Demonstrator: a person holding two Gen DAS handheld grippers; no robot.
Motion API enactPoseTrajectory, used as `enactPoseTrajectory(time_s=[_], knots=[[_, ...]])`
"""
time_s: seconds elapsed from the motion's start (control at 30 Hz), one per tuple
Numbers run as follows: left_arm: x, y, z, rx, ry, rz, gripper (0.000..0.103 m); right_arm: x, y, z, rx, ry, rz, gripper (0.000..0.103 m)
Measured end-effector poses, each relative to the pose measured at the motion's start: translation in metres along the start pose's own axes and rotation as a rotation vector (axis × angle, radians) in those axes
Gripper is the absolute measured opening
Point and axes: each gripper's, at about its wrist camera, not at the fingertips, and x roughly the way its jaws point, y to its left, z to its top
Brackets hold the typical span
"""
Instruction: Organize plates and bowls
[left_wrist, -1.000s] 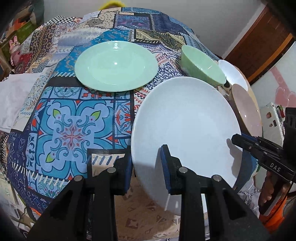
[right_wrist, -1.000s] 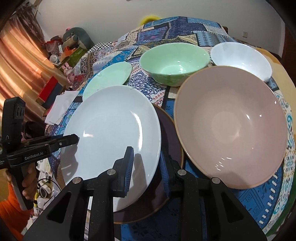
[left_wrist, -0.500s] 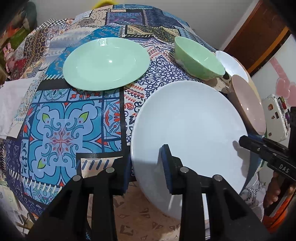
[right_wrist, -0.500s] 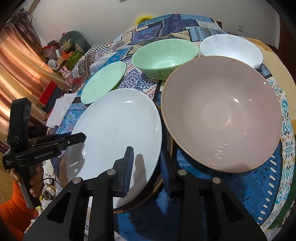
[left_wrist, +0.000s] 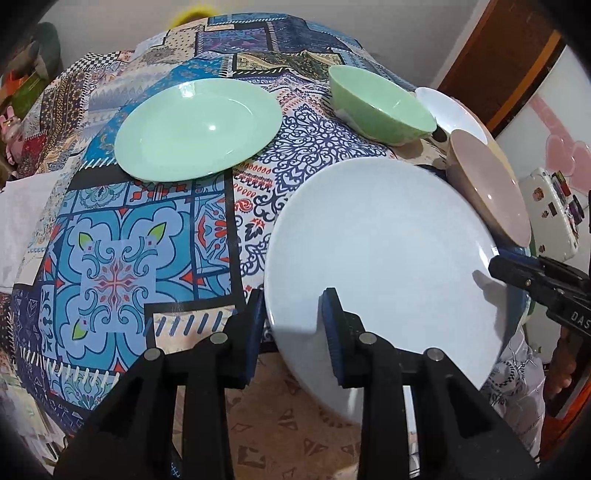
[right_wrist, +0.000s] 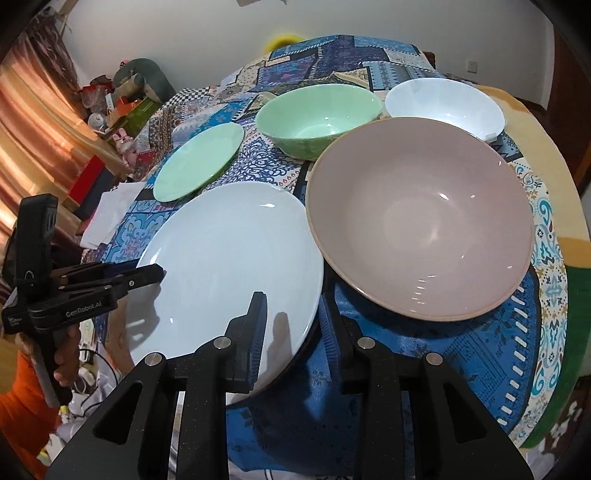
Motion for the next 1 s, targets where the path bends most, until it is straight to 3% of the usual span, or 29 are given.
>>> enactPoseTrajectory(time_s=[0.23,0.57,1.0], knots=[[-0.008,0.008,-0.002,-0.024,-0.013,0.010,0.032,-0.011,0.014,0.010,-0.042,-0.057,-0.008,0.028],[-0.043,0.036,0.006,-0.046,-0.140,0.070,0.049,-0.002,0.044,0.036,-0.107,-0.092,0.002,0.030],[-0.079,0.091,0.039,-0.103,-0.311,0.175,0.071,0.020,0.087,0.081,-0.176,-0.120,-0.003,0.044]])
